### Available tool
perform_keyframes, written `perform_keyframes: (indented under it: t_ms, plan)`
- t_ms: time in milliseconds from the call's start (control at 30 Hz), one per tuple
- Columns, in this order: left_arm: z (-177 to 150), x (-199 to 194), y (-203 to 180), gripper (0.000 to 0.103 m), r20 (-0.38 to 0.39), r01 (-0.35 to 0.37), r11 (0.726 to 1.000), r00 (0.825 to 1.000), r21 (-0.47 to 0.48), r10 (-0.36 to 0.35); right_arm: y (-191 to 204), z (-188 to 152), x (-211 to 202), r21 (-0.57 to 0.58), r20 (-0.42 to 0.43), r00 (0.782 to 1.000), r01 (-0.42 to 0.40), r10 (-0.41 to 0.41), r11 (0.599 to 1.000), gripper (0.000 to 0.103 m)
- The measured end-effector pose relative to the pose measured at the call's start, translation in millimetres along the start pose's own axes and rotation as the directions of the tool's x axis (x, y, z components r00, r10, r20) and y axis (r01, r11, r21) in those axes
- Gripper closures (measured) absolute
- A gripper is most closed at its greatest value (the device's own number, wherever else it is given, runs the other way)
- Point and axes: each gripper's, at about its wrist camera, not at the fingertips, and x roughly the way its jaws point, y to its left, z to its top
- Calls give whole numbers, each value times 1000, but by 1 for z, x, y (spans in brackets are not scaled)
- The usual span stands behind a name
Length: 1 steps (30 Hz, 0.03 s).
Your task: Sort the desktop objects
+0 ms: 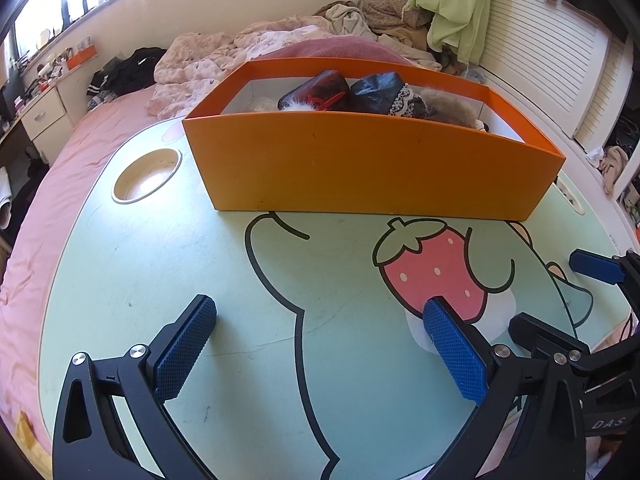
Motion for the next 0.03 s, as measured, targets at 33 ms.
perform_keyframes:
  t_ms: [33]
  plan:
    - [1, 0, 0, 0, 0, 0, 1000, 1000, 0, 0, 0, 0, 0, 0, 0, 1000, 0, 0, 1000, 0]
